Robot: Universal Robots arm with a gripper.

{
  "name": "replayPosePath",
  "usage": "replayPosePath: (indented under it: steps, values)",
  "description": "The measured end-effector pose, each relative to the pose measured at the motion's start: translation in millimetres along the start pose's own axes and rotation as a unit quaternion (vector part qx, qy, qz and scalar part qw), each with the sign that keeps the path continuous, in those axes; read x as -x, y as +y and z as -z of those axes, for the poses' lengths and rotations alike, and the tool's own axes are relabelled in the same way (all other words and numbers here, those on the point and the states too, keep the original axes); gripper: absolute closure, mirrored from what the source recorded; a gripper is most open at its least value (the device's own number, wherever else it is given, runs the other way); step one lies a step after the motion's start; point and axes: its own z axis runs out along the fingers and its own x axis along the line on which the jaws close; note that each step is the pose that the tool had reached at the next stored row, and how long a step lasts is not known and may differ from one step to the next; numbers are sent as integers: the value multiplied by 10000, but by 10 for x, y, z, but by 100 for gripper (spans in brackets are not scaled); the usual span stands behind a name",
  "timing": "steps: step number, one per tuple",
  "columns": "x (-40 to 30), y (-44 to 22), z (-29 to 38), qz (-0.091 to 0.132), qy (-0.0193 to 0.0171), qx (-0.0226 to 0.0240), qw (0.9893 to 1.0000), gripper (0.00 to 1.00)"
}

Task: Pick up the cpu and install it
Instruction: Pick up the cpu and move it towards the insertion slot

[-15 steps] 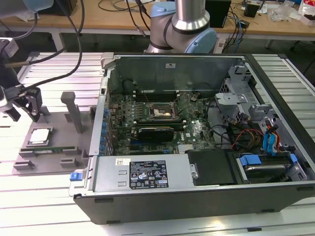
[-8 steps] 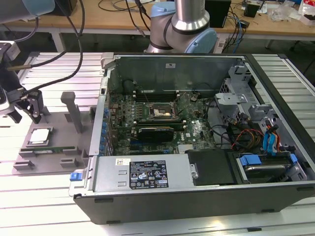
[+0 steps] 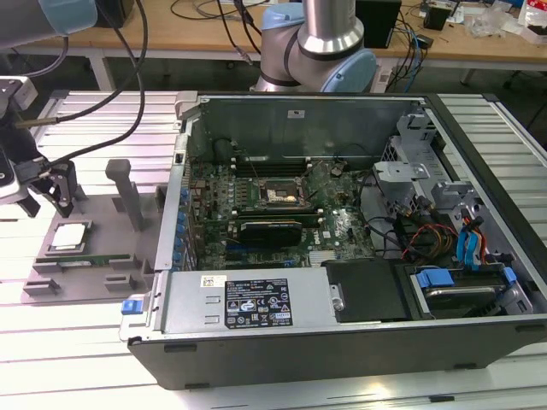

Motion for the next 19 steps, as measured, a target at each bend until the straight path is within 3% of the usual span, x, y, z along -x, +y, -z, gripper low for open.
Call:
replayPosePath:
  steps: [19]
  values:
    - [-3, -6, -137, 0, 0, 0, 10000, 45]
